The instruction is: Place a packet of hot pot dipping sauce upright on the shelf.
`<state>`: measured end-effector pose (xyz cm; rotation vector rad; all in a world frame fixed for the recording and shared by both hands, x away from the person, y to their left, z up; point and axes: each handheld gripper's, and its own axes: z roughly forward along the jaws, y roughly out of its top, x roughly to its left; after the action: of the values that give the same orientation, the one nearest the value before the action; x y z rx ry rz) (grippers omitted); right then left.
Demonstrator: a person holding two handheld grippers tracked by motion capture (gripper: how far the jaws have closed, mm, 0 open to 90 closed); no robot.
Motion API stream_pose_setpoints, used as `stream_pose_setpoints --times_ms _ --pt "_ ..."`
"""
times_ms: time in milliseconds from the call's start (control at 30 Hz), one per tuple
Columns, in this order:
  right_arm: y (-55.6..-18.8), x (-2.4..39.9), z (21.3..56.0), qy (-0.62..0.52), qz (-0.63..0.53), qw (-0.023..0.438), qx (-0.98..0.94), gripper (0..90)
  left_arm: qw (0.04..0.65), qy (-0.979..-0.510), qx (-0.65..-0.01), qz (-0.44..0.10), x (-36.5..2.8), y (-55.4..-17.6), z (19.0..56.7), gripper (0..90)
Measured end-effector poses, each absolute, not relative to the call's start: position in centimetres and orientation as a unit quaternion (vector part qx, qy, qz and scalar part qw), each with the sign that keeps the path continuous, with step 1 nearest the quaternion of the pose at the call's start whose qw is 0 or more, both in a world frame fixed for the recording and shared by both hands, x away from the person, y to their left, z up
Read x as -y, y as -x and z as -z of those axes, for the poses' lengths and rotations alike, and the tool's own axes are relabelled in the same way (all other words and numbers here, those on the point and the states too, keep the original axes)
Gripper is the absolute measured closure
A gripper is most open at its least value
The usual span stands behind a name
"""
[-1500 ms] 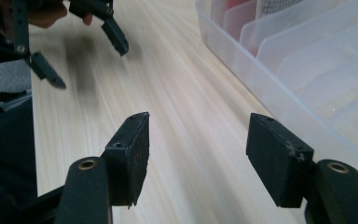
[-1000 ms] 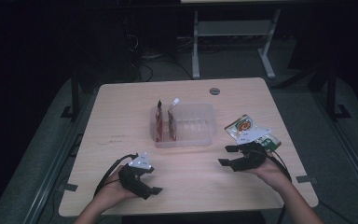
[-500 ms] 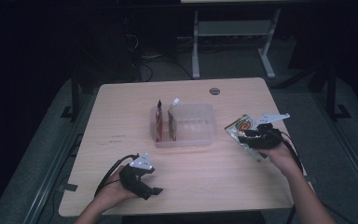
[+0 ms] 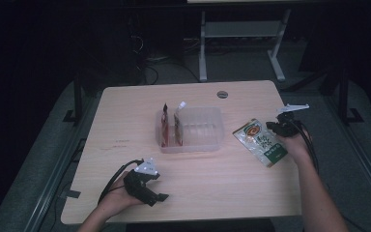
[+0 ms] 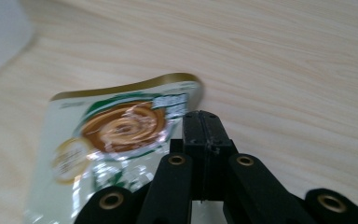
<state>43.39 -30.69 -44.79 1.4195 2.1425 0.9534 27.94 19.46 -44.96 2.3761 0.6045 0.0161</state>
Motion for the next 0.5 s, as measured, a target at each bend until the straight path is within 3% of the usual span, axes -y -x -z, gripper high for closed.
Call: stream_pose_setpoints --times_ms 500 --pt "-43.5 29.0 46.3 -0.466 -0.319 0.171 -0.808 90.0 0.34 -0.912 -0.231 -0.005 -19.5 -27.9 44.9 15.5"
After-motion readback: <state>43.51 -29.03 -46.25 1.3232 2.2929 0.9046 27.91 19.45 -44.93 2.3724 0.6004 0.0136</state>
